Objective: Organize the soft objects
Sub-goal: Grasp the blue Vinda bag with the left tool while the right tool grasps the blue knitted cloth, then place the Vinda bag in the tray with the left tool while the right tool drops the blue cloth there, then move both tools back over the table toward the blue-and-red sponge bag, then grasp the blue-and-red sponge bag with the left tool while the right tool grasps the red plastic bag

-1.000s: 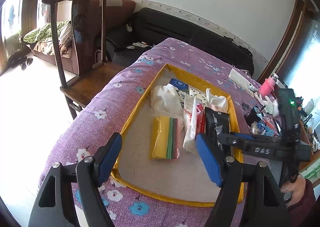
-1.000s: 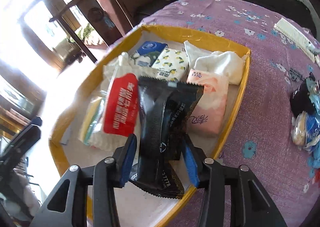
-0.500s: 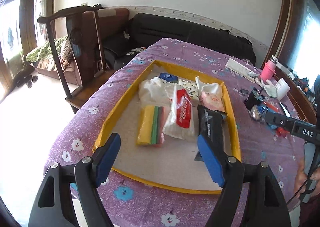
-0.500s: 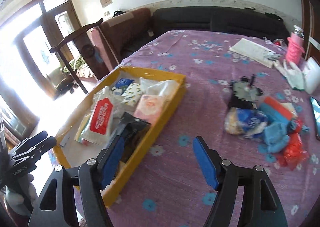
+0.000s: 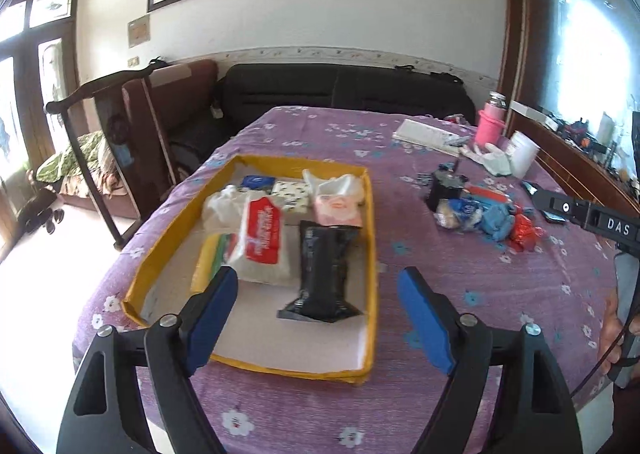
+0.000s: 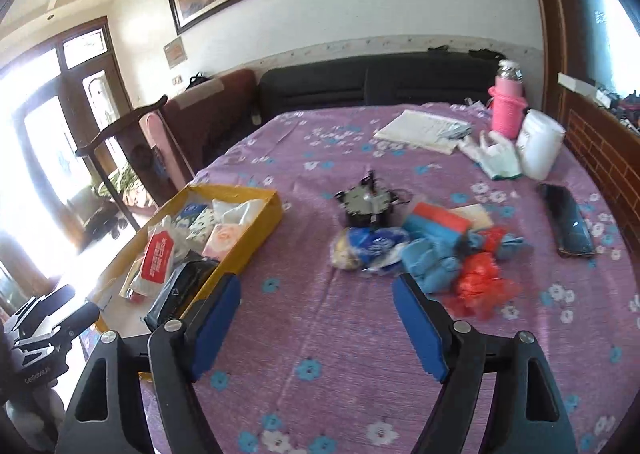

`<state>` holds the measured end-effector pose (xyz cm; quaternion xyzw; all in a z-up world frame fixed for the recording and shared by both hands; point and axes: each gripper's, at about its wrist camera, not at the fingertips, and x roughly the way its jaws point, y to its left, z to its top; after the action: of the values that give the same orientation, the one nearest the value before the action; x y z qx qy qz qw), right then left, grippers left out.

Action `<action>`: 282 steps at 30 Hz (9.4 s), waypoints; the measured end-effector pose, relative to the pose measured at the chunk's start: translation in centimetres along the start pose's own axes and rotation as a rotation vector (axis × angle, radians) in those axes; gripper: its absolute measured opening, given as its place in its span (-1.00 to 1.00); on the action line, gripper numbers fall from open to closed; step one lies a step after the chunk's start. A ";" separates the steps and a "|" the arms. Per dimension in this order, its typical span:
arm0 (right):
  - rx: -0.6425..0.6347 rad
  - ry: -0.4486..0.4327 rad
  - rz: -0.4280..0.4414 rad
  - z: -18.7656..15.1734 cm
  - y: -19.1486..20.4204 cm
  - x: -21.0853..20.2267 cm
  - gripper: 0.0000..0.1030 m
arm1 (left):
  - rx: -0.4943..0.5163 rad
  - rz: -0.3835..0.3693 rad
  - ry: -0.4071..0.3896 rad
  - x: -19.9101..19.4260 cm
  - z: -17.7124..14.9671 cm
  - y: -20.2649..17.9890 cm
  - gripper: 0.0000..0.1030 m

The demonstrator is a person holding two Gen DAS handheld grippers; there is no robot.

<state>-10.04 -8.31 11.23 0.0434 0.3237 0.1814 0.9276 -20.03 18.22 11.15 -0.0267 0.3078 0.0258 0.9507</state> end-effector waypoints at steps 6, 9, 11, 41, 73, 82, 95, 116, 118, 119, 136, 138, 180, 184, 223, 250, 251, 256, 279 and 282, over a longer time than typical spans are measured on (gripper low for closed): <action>0.069 -0.066 -0.063 0.1 -4.5 -3.7 0.69 | 0.040 -0.061 0.003 -1.0 -0.3 -2.8 0.62; 0.125 -0.082 -0.096 0.1 -7.4 -5.2 0.71 | 0.057 -0.079 0.007 -1.0 -0.6 -3.8 0.64; 0.164 -0.091 -0.125 0.0 -9.5 -6.0 0.72 | 0.066 -0.092 0.022 -0.7 -0.8 -4.4 0.64; 0.122 0.183 0.075 0.3 -12.0 13.7 -0.17 | -0.006 -0.228 0.247 10.6 4.6 -8.7 0.63; 0.395 0.068 0.246 1.6 -16.5 10.9 -0.18 | 0.431 -0.239 0.355 24.9 5.1 -21.3 0.28; 0.399 0.075 0.256 1.5 -16.5 11.1 -0.18 | 0.324 -0.269 0.312 17.0 3.7 -16.7 0.30; 0.320 0.068 0.151 0.9 -15.4 11.2 -0.19 | 0.068 -0.234 0.203 6.9 2.7 -5.5 0.31; 0.042 0.196 0.323 1.7 4.6 7.0 -0.18 | -0.221 0.006 0.247 9.1 0.3 13.8 0.33; 0.009 0.215 0.344 1.4 6.9 7.6 -0.18 | -0.222 0.015 0.248 9.8 0.6 14.4 0.34; -0.004 0.225 0.355 1.2 8.0 7.8 -0.18 | -0.224 0.015 0.252 10.1 0.7 14.7 0.36; -0.174 0.392 0.503 -3.2 20.8 12.8 -0.17 | -0.297 -0.018 0.183 7.2 1.1 16.8 0.57; -0.183 0.402 0.496 -3.6 21.1 13.3 -0.17 | -0.302 -0.021 0.163 6.4 1.1 16.7 0.57; 0.262 0.115 -0.094 -2.5 -13.3 -0.6 0.59 | 0.081 -0.412 0.221 4.7 -0.2 -9.9 0.68; 0.284 0.122 -0.123 -2.5 -14.7 0.1 0.58 | 0.110 -0.458 0.268 8.6 -0.4 -13.8 0.68; -0.067 0.630 0.071 1.9 -5.8 17.2 0.00 | -0.085 -0.530 0.271 16.1 -0.3 -11.9 0.74; 0.154 0.198 -0.136 -1.0 -13.5 11.1 0.42 | -0.013 -0.466 0.331 17.1 -0.5 -13.3 0.88; 0.152 0.188 -0.131 -1.4 -13.5 11.3 0.01 | -0.006 -0.463 0.333 17.1 -0.5 -13.5 0.89; 0.203 0.118 -0.126 -1.3 -15.1 10.5 -0.19 | 0.019 -0.434 0.341 17.1 -0.5 -13.9 0.90; 0.322 0.095 -0.043 -1.3 -18.2 9.5 -0.16 | 0.178 -0.212 0.350 18.1 0.3 -19.7 -0.10; 0.314 0.104 -0.053 -1.3 -18.1 9.7 -0.16 | 0.128 -0.271 0.326 16.4 0.4 -18.2 -0.12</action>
<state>1.79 -21.65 0.90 0.1696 0.3969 0.1060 0.8958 -5.38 0.65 2.47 -0.0112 0.4519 -0.1266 0.8830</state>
